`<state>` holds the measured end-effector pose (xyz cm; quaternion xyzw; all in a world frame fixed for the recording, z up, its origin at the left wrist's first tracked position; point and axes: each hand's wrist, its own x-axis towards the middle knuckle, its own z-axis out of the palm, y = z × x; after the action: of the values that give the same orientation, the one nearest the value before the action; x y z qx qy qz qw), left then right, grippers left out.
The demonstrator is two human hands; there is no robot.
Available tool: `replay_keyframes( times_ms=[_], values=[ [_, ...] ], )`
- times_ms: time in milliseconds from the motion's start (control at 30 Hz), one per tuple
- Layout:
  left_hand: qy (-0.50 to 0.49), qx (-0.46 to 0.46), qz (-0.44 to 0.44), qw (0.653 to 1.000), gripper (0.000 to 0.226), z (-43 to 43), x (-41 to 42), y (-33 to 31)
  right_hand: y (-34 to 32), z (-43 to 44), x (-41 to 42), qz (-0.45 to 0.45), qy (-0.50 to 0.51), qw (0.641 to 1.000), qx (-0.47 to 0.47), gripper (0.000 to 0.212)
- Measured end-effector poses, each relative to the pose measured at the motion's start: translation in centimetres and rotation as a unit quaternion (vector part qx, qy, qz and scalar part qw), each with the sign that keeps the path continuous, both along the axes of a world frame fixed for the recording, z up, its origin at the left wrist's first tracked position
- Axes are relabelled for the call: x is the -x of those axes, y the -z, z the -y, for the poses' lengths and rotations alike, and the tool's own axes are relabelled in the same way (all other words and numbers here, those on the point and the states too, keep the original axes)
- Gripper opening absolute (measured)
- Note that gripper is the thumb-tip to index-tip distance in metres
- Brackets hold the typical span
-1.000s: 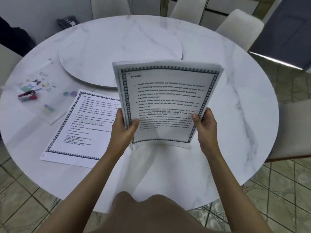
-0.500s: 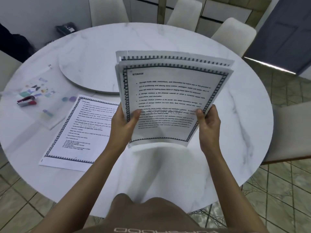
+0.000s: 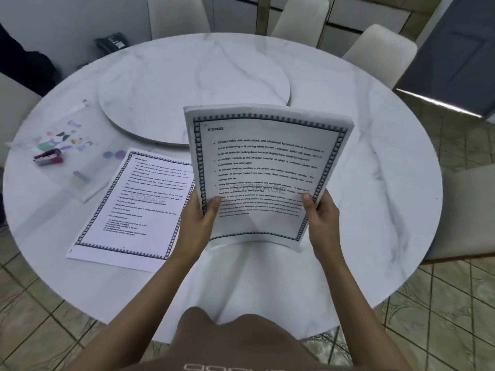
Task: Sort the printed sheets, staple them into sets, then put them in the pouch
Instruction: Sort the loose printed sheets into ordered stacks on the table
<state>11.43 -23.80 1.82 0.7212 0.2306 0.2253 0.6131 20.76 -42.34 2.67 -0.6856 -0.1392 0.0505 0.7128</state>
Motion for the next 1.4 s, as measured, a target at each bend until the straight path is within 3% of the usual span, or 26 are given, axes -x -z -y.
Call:
replay_keyframes(
  times_ms=[333, 500, 733, 867, 1233, 1400],
  values=[
    [0.005, -0.016, -0.027, 0.999, 0.037, 0.3, 1.7, 1.8, 1.6, -0.1, 1.2, -0.033, 0.015, 0.999, 0.020, 0.018],
    [0.001, -0.053, -0.060, 0.997, 0.038, 0.0, 1.3, 1.3, 2.1, -0.2, 0.2, -0.030, 0.031, 0.994, 0.099, 0.014],
    [0.060, -0.064, -0.252, 0.964, 0.033, -0.5, 1.1, 3.5, 5.2, -0.4, -0.8, -0.110, 0.052, 0.960, 0.252, 0.015],
    [0.075, -0.061, -0.307, 0.947, 0.029, -0.3, 1.2, 4.8, 6.7, -0.5, -0.6, -0.115, 0.051, 0.939, 0.320, 0.021],
    [0.051, -0.083, -0.283, 0.954, 0.030, -2.8, 3.2, 5.2, 6.6, 0.5, 0.3, -0.079, 0.087, 0.927, 0.357, 0.031],
    [0.105, -0.140, -0.251, 0.952, 0.031, -4.7, 5.3, 4.7, 6.7, -0.5, 2.8, -0.034, 0.065, 0.932, 0.355, 0.038]
  ],
)
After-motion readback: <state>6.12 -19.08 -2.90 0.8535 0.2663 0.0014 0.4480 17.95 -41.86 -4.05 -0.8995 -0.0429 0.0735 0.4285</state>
